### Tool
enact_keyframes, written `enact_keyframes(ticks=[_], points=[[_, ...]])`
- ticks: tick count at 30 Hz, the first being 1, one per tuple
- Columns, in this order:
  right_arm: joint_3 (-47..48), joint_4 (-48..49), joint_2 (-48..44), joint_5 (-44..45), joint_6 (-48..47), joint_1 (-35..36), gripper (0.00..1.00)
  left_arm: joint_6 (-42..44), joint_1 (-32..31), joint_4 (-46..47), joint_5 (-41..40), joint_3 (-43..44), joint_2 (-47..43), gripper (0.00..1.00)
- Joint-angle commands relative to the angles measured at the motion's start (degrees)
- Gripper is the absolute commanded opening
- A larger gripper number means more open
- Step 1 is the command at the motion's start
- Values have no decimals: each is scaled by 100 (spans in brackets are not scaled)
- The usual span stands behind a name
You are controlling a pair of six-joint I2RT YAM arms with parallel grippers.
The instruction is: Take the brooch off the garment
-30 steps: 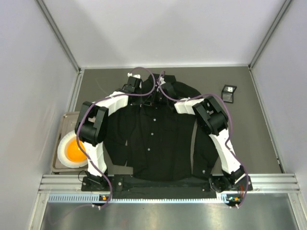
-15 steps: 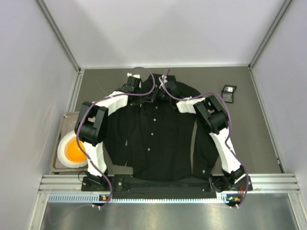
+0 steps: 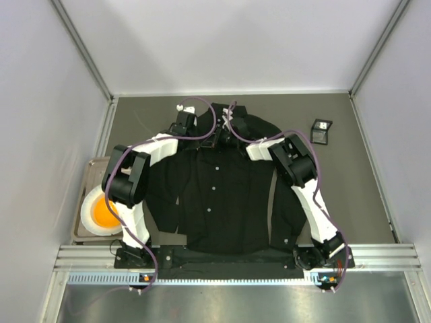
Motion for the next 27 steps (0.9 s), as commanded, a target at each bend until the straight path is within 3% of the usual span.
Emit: enact_keyframes(ticks=[1, 8, 13, 19, 27], points=[[259, 288, 63, -66, 40, 74, 4, -41, -10, -23, 97, -124, -55, 0], [435, -106, 20, 144, -302, 196, 2, -120, -10, -101, 150, -54, -3, 0], [505, -757, -147, 601, -1014, 320, 1, -348, -10, -917, 220, 534, 269, 0], [593, -1082, -262, 1041, -1673, 460, 1, -524, -1, -1174, 370, 737, 375, 0], [479, -1057, -481, 1349, -2113, 513, 1, -507, -10, -1763, 291, 1116, 630, 0]])
